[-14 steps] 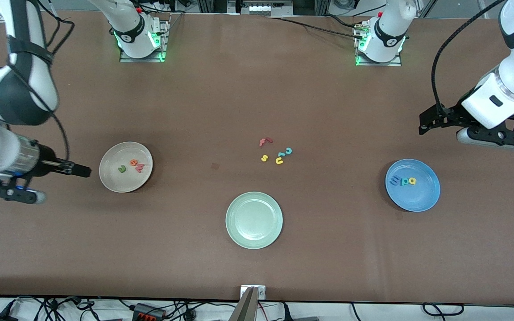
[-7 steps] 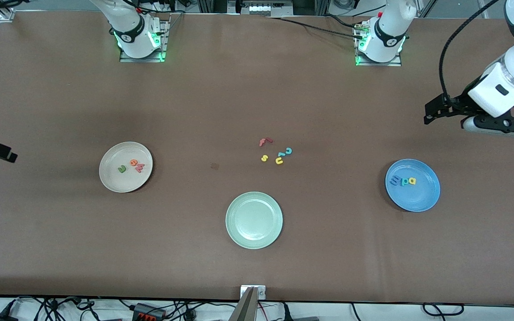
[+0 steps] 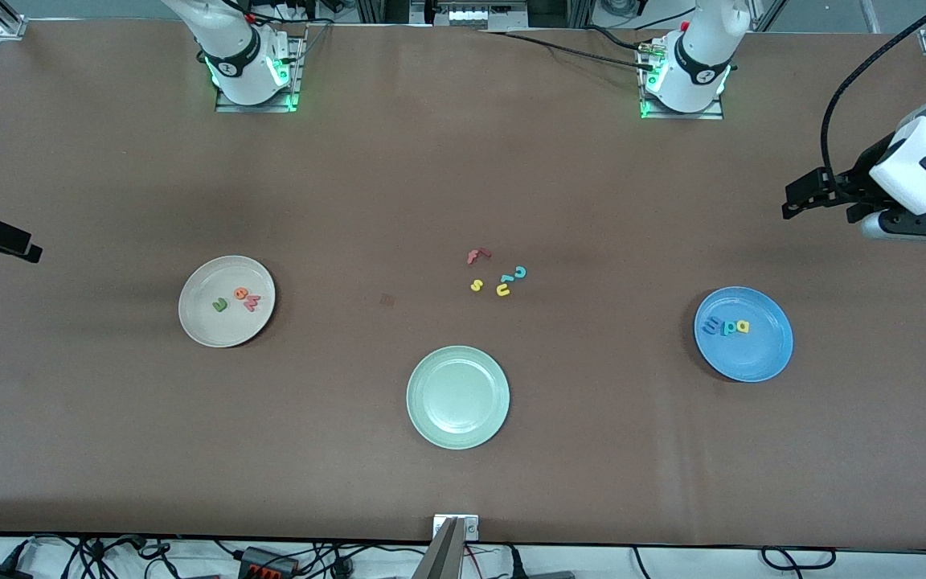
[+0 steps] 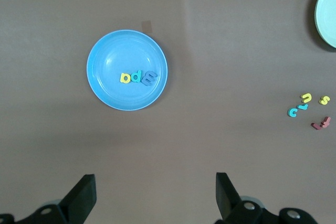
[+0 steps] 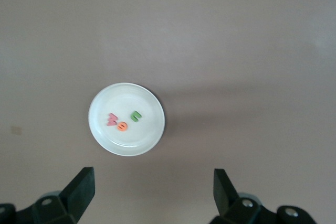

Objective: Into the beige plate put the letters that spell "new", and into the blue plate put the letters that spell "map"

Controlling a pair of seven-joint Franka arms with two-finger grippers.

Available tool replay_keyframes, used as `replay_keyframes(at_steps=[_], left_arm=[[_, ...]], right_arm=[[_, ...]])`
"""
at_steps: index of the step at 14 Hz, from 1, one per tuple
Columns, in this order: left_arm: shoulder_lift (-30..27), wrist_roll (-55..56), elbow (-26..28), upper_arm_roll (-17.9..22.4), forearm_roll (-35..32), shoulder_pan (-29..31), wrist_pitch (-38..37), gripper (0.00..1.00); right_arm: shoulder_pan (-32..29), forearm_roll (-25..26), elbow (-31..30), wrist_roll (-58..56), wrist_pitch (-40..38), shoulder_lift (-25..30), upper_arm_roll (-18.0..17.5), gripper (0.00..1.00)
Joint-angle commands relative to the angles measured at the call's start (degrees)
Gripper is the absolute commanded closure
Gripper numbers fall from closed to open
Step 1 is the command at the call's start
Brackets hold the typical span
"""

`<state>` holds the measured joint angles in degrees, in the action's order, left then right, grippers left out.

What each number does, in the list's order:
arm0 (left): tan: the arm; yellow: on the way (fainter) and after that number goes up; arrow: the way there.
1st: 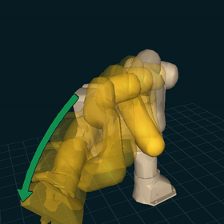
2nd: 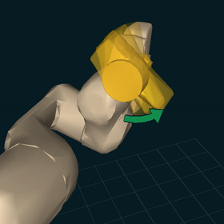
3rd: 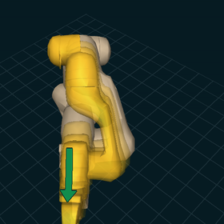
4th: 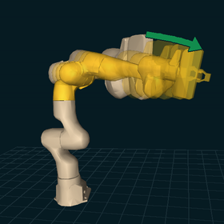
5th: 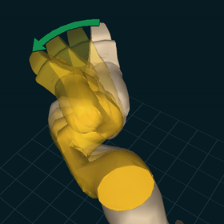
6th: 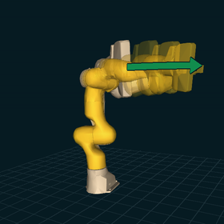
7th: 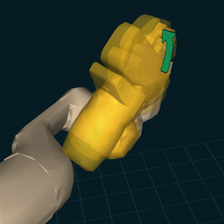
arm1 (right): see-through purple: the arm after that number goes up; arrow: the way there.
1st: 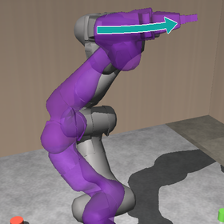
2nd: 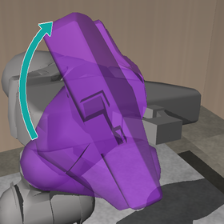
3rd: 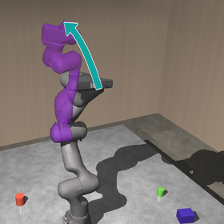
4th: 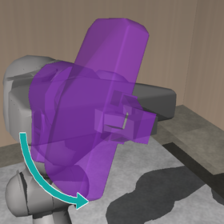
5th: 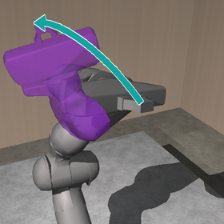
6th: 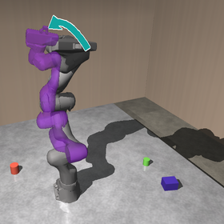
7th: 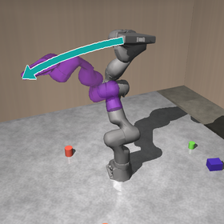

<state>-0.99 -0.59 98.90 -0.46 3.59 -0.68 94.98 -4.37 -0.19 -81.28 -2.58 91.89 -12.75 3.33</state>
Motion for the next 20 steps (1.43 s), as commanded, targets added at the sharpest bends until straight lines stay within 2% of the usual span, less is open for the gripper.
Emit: replay_keyframes(at_steps=[1,4,7,11,13,20], left_arm=[[-0.4,-1.2,-0.6,-1.2,0.2,0.5,0.6,0.0],[0.2,-1.3,-0.5,-1.1,0.0,0.2,1.3,0.0],[1.6,-1.2,-0.5,-1.8,-4.3,-0.1,4.9,0.0],[2.0,-2.7,-0.3,-1.8,-4.3,0.5,4.6,0.0],[1.7,-8.3,-0.4,-1.8,-4.2,0.7,3.5,0.0],[1.0,-6.8,-0.1,-1.8,-4.2,0.8,4.0,0.0]], right_arm=[[0.2,2.6,-8.5,-0.7,1.6,6.1,-0.5,0.0],[0.2,2.5,-17.4,-0.5,5.7,12.7,-0.6,0.0],[0.2,1.9,-17.3,0.1,5.0,13.4,-0.8,0.0],[0.2,2.1,-17.2,-0.3,4.9,13.1,-0.9,0.0],[0.1,1.9,-17.1,-0.1,5.1,13.2,-0.9,0.0],[-0.4,1.7,-17.2,-0.4,4.9,13.0,-0.3,0.0]])
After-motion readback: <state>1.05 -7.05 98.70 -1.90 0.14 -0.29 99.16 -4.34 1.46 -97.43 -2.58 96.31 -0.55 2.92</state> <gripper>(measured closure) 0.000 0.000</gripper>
